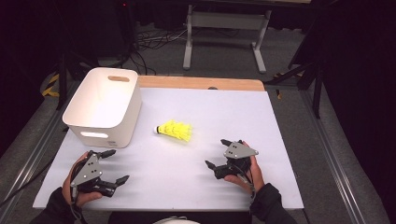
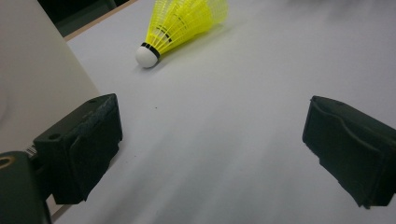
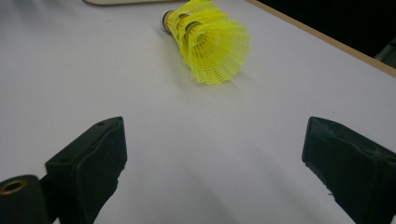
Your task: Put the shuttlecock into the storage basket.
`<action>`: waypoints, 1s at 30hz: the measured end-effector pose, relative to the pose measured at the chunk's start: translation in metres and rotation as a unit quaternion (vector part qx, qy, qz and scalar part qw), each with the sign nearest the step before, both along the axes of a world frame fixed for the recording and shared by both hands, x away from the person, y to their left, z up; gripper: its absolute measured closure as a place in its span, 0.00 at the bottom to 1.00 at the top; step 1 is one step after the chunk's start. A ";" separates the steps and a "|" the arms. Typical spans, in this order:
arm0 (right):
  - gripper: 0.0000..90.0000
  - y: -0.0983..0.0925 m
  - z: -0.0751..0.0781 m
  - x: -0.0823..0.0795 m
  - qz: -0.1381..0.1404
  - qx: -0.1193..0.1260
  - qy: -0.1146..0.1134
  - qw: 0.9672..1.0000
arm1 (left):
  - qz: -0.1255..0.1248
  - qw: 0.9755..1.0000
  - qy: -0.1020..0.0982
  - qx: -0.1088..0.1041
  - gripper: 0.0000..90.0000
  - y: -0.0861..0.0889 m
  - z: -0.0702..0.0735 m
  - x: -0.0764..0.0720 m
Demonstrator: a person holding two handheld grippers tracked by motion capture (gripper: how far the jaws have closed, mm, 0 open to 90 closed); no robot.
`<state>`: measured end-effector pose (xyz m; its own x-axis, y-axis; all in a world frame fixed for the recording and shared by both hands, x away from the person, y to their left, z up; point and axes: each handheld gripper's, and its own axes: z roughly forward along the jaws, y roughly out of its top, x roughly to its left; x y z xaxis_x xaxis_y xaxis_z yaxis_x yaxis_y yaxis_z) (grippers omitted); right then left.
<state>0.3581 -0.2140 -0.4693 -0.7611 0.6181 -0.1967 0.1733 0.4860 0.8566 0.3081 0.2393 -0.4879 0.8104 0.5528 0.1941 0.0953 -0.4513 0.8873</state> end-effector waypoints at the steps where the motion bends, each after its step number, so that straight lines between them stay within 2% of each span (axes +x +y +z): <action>1: 0.09 0.001 0.001 0.001 0.001 0.001 0.003 1.000 | 0.000 1.000 0.000 -0.001 0.06 0.000 0.000 0.000; 6: 0.10 0.006 0.003 0.008 0.003 0.011 0.018 1.000 | 0.000 1.000 -0.003 -0.003 0.06 0.001 0.000 -0.002; 10: 0.10 0.014 0.004 0.013 0.008 0.005 0.024 1.000 | 0.000 1.000 -0.005 -0.003 0.06 0.001 0.001 -0.002; 13: 0.11 0.021 0.005 0.020 0.013 0.009 0.033 0.999 | 0.000 1.000 -0.003 -0.002 0.06 0.001 0.001 -0.001; 18: 0.12 0.038 0.005 0.036 0.018 -0.004 0.047 0.999 | 0.000 1.000 -0.003 -0.002 0.06 0.001 0.001 -0.001; 23: 0.14 0.054 0.004 0.052 0.026 0.001 0.081 0.996 | -0.001 1.000 -0.003 -0.006 0.06 0.001 0.001 -0.001; 26: 0.17 0.067 0.002 0.060 0.032 -0.012 0.095 0.995 | -0.003 1.000 -0.002 -0.007 0.06 0.001 0.001 -0.002; 30: 0.21 0.083 -0.002 0.073 0.032 -0.018 0.112 0.993 | -0.007 1.000 0.000 -0.004 0.06 -0.001 0.000 -0.002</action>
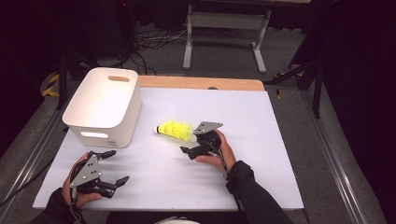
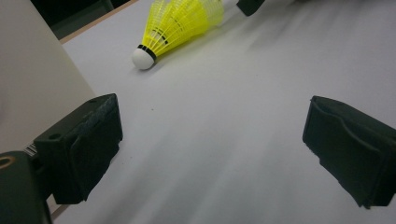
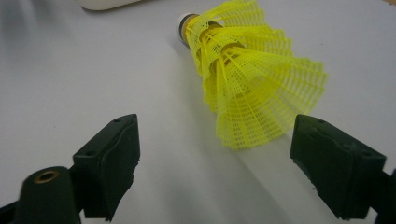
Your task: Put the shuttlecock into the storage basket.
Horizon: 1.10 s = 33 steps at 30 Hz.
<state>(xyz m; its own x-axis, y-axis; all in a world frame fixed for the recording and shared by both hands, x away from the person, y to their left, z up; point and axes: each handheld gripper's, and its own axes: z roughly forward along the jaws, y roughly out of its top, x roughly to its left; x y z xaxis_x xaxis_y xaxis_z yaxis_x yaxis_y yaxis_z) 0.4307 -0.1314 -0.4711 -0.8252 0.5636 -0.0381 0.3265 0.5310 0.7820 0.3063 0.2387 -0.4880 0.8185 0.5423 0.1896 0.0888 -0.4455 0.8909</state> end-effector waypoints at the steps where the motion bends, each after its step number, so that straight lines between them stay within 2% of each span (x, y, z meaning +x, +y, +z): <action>1: 0.22 0.004 -0.001 0.003 0.002 -0.004 0.001 1.000 | -0.001 1.000 0.000 0.001 0.06 -0.001 0.000 0.000; 6: 0.27 0.023 -0.003 0.012 0.007 -0.008 0.016 1.000 | -0.002 1.000 0.000 -0.001 0.06 0.000 0.000 0.000; 12: 0.33 0.037 -0.006 0.022 -0.005 0.013 0.046 0.999 | -0.002 1.000 0.001 -0.002 0.06 0.001 0.000 0.000; 14: 0.38 0.040 -0.007 0.025 -0.011 0.029 0.054 0.998 | -0.003 1.000 0.001 -0.001 0.06 0.001 0.000 0.000; 16: 0.42 0.045 -0.008 0.026 -0.028 0.026 0.044 0.998 | -0.004 1.000 0.001 0.000 0.06 0.000 0.000 0.000; 18: 0.52 0.047 -0.009 0.029 -0.043 0.027 0.041 0.998 | -0.004 1.000 0.002 -0.001 0.06 0.000 0.000 -0.001; 23: 0.81 0.051 -0.011 0.035 -0.088 0.023 0.026 0.996 | -0.005 1.000 0.002 0.001 0.06 0.000 0.000 -0.001; 26: 0.93 0.054 -0.008 0.036 -0.077 0.017 0.010 0.997 | -0.004 1.000 0.003 0.001 0.06 0.000 0.000 -0.001; 28: 0.95 0.057 -0.007 0.036 -0.068 0.007 -0.003 0.998 | -0.005 1.000 0.003 0.002 0.06 0.000 -0.001 -0.001; 33: 0.96 0.057 -0.005 0.035 -0.058 0.003 -0.009 0.998 | -0.003 1.000 0.005 0.002 0.06 0.000 -0.001 0.000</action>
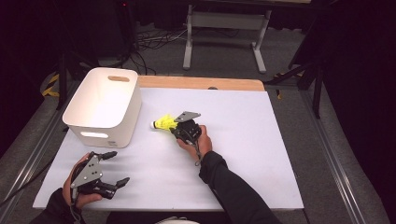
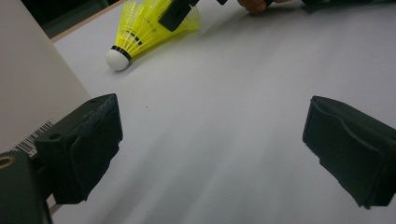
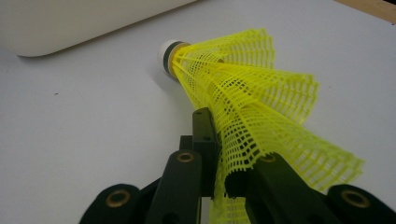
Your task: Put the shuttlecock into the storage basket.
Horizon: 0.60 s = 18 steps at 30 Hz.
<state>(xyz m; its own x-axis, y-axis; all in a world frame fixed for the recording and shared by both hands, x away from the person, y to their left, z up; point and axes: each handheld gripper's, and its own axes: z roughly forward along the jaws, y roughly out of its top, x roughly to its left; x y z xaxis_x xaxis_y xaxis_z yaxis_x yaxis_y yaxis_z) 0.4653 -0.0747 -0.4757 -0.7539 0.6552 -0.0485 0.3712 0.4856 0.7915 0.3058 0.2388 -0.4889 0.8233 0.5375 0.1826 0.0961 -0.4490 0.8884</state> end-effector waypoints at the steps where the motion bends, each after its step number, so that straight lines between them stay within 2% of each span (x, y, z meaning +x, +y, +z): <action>1: 0.96 -0.001 0.001 -0.001 0.002 0.004 0.000 1.000 | 0.002 1.000 0.000 0.001 0.06 0.000 0.000 0.000; 10: 0.97 -0.017 0.011 -0.012 0.014 0.033 -0.004 0.999 | 0.006 1.000 0.003 0.003 0.07 -0.001 -0.001 0.001; 14: 0.97 -0.020 0.011 -0.018 0.024 0.030 -0.005 0.999 | 0.006 1.000 0.008 0.005 0.07 -0.004 -0.002 0.002; 18: 0.96 -0.017 0.008 -0.017 0.026 0.015 -0.004 1.000 | 0.004 1.000 0.010 0.010 0.07 -0.005 -0.003 0.003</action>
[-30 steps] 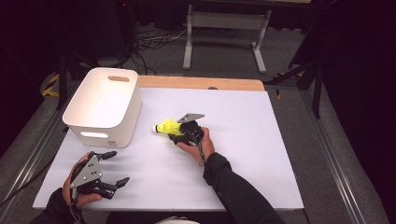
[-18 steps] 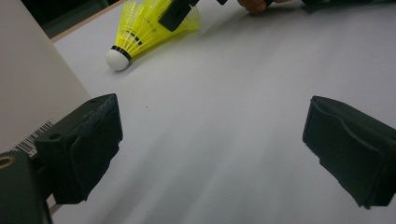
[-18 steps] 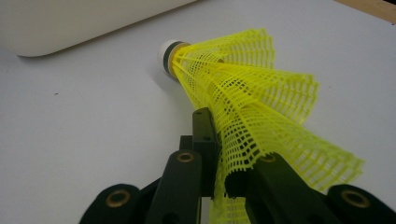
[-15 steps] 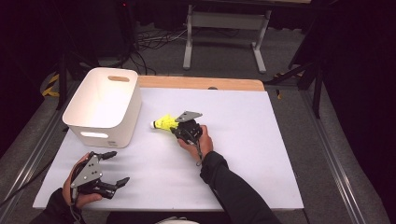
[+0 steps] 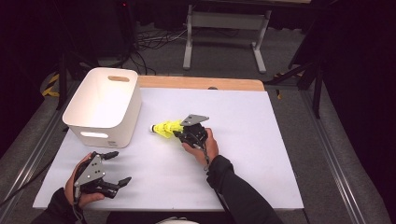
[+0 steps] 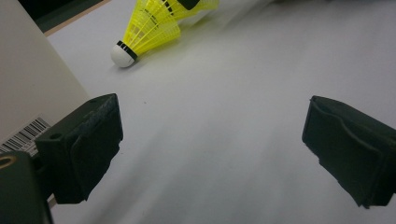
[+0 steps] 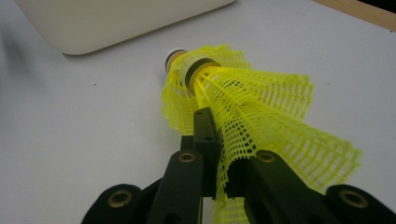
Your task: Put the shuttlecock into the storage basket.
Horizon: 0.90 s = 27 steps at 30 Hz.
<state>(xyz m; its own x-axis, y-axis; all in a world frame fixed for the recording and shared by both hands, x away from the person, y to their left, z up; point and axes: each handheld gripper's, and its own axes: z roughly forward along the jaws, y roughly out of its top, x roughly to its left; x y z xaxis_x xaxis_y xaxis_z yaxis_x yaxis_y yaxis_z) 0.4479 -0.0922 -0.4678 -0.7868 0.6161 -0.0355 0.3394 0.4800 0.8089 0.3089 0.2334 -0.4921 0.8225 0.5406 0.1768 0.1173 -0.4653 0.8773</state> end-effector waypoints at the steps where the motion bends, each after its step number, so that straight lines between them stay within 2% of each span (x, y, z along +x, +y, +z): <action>1: 0.96 0.001 -0.001 0.001 0.003 -0.002 0.002 1.000 | 0.000 1.000 0.001 0.000 0.07 0.000 0.000 0.000; 5: 0.92 0.008 -0.006 0.004 0.006 -0.018 0.002 1.000 | -0.004 1.000 0.004 -0.001 0.07 0.000 -0.001 0.001; 8: 0.90 0.010 -0.007 0.009 0.015 -0.006 0.012 1.000 | -0.006 1.000 0.005 0.002 0.07 0.000 -0.001 0.000; 11: 0.85 0.011 -0.007 0.011 0.022 -0.010 0.018 1.000 | -0.008 1.000 0.005 0.001 0.07 -0.001 -0.001 -0.001; 16: 0.63 0.011 -0.007 0.012 0.025 -0.008 0.022 0.999 | -0.009 1.000 0.006 -0.003 0.07 -0.001 -0.001 -0.002; 18: 0.52 0.013 -0.007 0.011 0.039 -0.006 0.026 0.999 | -0.011 1.000 0.006 -0.004 0.07 -0.001 -0.001 -0.002; 21: 0.41 0.022 -0.007 0.009 0.037 -0.024 0.015 0.999 | -0.011 1.000 0.005 -0.007 0.07 -0.001 0.000 -0.002; 27: 0.37 0.033 -0.007 0.010 0.026 -0.043 0.009 0.999 | -0.013 1.000 0.007 -0.011 0.07 -0.001 0.000 -0.003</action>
